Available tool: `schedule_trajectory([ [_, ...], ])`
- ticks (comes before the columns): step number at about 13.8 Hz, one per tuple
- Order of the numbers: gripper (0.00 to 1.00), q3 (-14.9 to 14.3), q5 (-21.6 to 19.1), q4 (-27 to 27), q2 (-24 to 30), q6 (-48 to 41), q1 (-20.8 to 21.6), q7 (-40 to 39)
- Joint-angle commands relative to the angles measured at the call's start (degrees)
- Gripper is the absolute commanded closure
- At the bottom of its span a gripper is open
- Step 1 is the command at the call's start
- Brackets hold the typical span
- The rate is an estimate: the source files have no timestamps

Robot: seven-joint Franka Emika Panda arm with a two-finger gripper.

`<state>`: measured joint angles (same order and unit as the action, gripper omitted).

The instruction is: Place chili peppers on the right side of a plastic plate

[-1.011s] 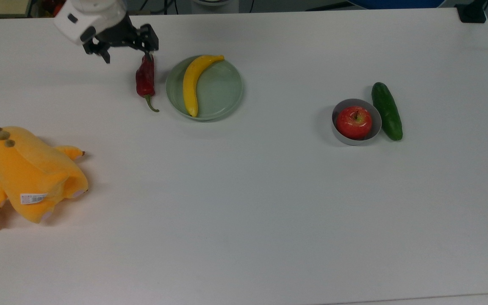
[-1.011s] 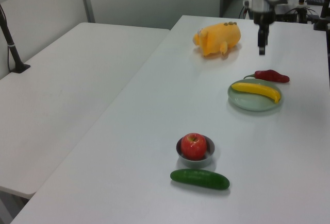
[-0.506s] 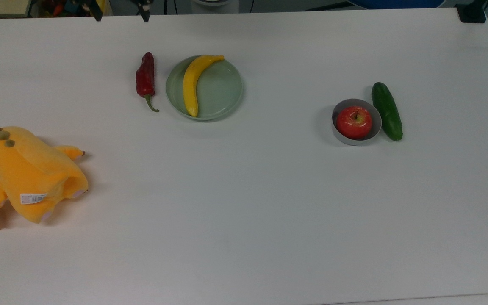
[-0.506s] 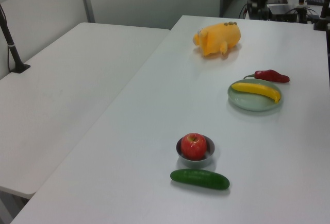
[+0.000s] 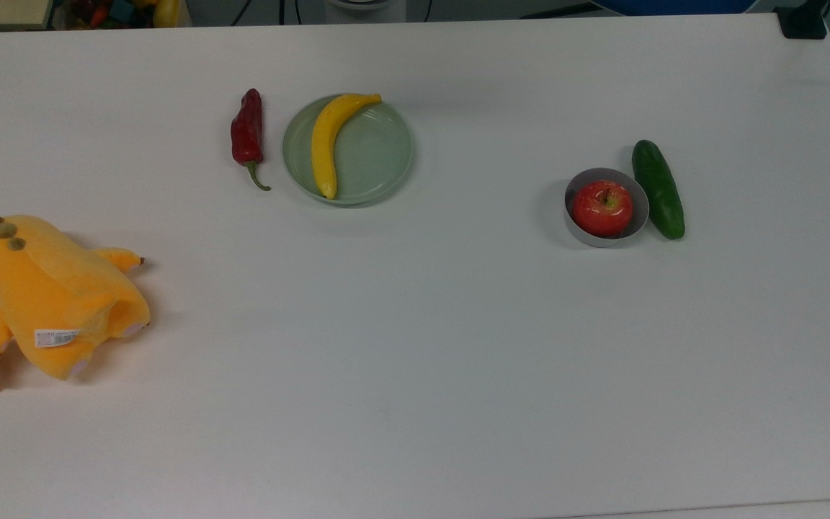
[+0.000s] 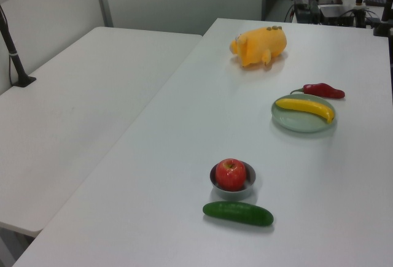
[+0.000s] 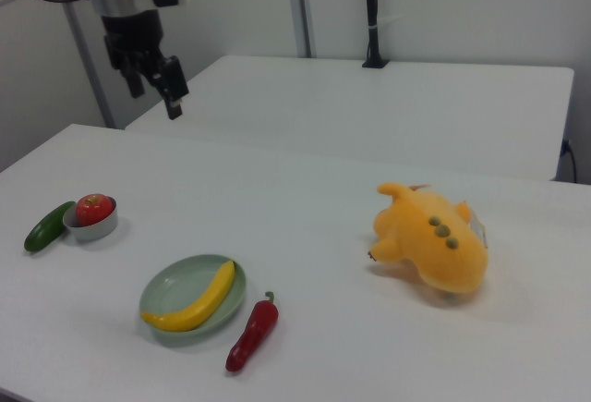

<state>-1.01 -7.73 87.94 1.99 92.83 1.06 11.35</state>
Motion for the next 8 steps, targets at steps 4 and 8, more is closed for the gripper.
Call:
schedule_trajectory([
  [4, 0.0, 2.68, 1.04, 2.85, 0.91, -0.64, 3.33, 0.52],
  [8, 0.0, 1.98, 5.08, 5.31, 0.3, 5.85, 5.53, -7.81],
])
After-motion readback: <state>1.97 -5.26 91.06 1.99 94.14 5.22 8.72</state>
